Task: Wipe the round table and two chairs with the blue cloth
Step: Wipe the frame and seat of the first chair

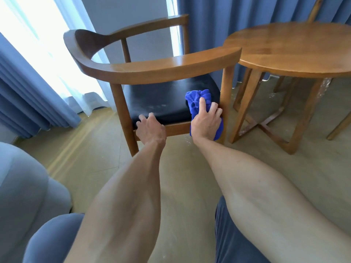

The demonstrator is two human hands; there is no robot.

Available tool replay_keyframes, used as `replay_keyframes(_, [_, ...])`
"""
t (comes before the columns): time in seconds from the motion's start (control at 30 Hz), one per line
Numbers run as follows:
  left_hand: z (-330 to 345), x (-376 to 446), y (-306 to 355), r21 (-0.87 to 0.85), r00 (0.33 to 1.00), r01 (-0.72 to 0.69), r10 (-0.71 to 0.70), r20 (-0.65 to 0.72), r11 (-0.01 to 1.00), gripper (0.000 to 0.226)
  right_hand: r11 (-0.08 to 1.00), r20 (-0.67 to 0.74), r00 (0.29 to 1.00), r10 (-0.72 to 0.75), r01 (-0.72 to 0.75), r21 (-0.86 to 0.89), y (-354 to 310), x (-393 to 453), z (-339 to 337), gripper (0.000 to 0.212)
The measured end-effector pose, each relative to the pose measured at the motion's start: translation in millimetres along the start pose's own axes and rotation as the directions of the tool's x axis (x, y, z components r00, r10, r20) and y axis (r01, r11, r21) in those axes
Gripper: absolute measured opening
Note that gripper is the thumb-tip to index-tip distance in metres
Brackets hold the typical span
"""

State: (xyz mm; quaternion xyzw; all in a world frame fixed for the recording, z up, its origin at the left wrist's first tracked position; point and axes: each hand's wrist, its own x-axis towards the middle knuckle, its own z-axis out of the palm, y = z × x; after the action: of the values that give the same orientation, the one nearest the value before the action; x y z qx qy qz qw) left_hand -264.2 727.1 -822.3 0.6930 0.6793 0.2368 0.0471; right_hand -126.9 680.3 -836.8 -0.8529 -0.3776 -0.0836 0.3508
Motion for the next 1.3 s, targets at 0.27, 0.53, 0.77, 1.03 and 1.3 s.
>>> replay_keyframes(0.27, [0,36,4,-0.096,0.973,-0.188,0.172,-0.154,0.978,0.031,0.995,-0.098,0.992,0.073,-0.079,-0.059,-13,3,20,0.057])
replay_keyframes(0.53, [7,45,51,-0.168,0.954,-0.276,0.291,0.075,0.946,0.039,0.994,-0.090,0.996,0.015,-0.024,-0.105,-6,9,11,0.055])
replay_keyframes(0.77, [-44,28,71,-0.087,0.882,-0.076,0.108,0.459,0.993,0.033,0.989,0.301,0.942,0.148,-0.143,-0.040,-10,5,-64,0.063])
replay_keyframes(1.03, [-143,-11,168,0.059,0.457,0.136,-0.116,0.882,0.989,0.032,0.722,0.504,0.643,0.577,-0.690,0.055,-13,8,-205,0.053])
replay_keyframes(1.3, [-211,-71,313,0.091,0.125,0.547,-0.188,0.974,0.832,0.041,0.276,0.540,0.330,0.774,-0.944,0.181,34,84,-359,0.031])
